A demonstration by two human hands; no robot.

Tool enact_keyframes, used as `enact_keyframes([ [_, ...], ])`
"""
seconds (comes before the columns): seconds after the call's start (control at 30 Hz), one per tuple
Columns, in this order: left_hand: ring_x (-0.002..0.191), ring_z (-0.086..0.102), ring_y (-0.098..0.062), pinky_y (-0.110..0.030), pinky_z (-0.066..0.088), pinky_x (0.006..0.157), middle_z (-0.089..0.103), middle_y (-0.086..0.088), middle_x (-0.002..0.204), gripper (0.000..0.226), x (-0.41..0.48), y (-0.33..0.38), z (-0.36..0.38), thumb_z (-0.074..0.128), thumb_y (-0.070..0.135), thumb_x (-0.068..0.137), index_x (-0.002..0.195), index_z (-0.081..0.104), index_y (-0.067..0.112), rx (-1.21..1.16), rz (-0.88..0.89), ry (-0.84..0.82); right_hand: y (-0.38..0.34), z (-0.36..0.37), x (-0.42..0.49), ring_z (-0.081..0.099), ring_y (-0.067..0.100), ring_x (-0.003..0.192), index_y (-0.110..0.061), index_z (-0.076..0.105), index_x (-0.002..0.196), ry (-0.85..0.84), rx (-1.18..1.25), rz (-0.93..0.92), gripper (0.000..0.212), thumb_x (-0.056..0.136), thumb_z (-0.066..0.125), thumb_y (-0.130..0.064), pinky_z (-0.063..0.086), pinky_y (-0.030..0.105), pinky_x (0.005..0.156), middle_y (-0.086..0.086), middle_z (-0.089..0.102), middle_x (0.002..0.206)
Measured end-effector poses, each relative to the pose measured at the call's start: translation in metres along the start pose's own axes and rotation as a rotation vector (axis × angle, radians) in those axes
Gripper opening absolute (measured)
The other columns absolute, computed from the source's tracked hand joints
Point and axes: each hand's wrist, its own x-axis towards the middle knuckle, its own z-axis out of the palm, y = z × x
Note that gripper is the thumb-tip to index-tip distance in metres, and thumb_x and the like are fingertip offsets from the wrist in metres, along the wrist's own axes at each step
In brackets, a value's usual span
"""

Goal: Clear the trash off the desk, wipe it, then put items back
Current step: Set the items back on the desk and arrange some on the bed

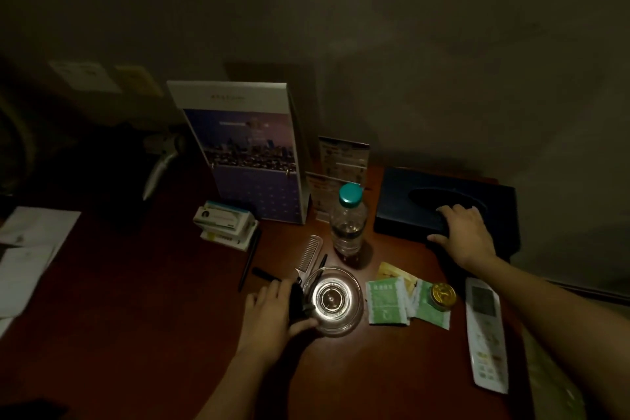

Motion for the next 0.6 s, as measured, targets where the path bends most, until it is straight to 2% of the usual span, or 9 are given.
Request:
enact_keyframes([
  [0.1, 0.12, 0.043, -0.01, -0.028, 0.029, 0.098, 0.045, 0.01, 0.13, 0.116, 0.0, 0.01, 0.002, 0.004, 0.095, 0.045, 0.136, 0.031, 0.028, -0.015, 0.003, -0.028, 0.003, 0.003, -0.013, 0.034, 0.034, 0.13, -0.008, 0.042, 0.137, 0.092, 0.107, 0.014, 0.072, 0.078, 0.076, -0.03, 0.024, 0.045, 0.114, 0.017, 0.044, 0.135],
  [0.17, 0.121, 0.042, -0.01, -0.028, 0.029, 0.1, 0.044, 0.01, 0.13, 0.11, -0.002, 0.015, 0.002, 0.011, 0.093, 0.049, 0.134, 0.032, 0.027, -0.003, -0.01, -0.066, 0.001, 0.004, -0.028, 0.03, 0.033, 0.135, -0.007, 0.042, 0.137, 0.159, 0.11, 0.028, 0.073, 0.076, 0.077, -0.027, 0.015, 0.044, 0.117, 0.017, 0.04, 0.14],
  [0.27, 0.123, 0.041, -0.011, -0.029, 0.03, 0.102, 0.043, 0.008, 0.132, 0.085, -0.005, 0.017, 0.003, 0.035, 0.082, 0.071, 0.133, 0.031, 0.026, 0.02, -0.049, -0.087, -0.007, 0.013, -0.056, 0.026, 0.032, 0.139, -0.007, 0.043, 0.137, 0.183, 0.092, 0.048, 0.071, 0.077, 0.076, -0.024, 0.005, 0.04, 0.117, 0.017, 0.037, 0.144],
  [0.37, 0.123, 0.041, -0.016, -0.031, 0.032, 0.101, 0.04, 0.002, 0.134, 0.071, -0.01, 0.011, 0.005, 0.037, 0.071, 0.086, 0.136, 0.028, 0.022, 0.067, -0.092, -0.039, -0.015, 0.023, -0.082, 0.026, 0.033, 0.139, -0.006, 0.045, 0.136, 0.161, 0.148, 0.066, 0.069, 0.076, 0.076, -0.02, 0.01, 0.044, 0.118, 0.019, 0.037, 0.145],
  [0.5, 0.121, 0.042, -0.023, -0.032, 0.034, 0.099, 0.039, -0.007, 0.134, 0.069, -0.01, -0.007, 0.001, 0.043, 0.062, 0.09, 0.137, 0.027, 0.014, -0.025, -0.22, 0.027, -0.038, 0.03, -0.111, 0.023, 0.028, 0.141, -0.01, 0.04, 0.14, 0.142, 0.197, 0.093, 0.068, 0.08, 0.072, -0.021, 0.015, 0.041, 0.118, 0.013, 0.032, 0.149],
  [0.6, 0.121, 0.04, -0.026, -0.032, 0.034, 0.101, 0.037, -0.012, 0.135, 0.067, 0.001, -0.015, -0.003, 0.053, 0.048, 0.091, 0.139, 0.026, 0.009, -0.151, -0.251, 0.041, -0.054, 0.038, -0.123, 0.022, 0.026, 0.141, -0.012, 0.039, 0.14, 0.141, 0.203, 0.097, 0.068, 0.081, 0.071, -0.024, 0.017, 0.041, 0.118, 0.01, 0.031, 0.149],
])
